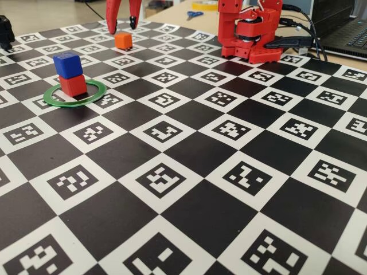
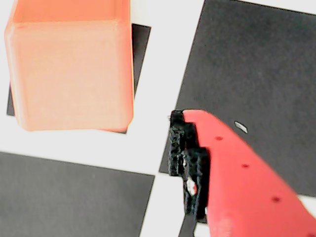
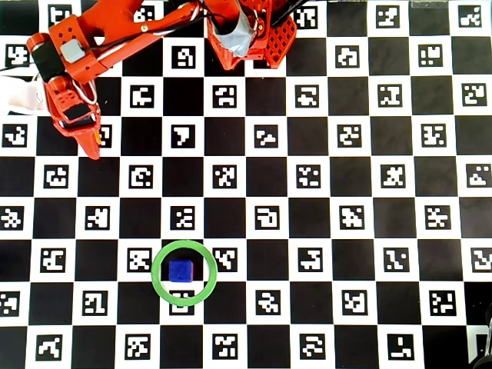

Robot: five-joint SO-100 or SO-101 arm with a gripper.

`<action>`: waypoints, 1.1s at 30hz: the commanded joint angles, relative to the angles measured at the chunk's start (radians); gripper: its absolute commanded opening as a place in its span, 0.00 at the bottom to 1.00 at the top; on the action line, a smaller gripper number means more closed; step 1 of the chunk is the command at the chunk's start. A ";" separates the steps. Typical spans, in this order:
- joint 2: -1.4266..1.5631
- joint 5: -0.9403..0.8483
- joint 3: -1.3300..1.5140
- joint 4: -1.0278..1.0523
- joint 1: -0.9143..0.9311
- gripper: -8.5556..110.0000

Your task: Grab the red cube then put it in the green circle then put the blue cube on top and finally the orange cube on top

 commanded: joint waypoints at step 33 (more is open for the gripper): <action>-0.040 0.029 0.003 -0.110 -0.029 0.29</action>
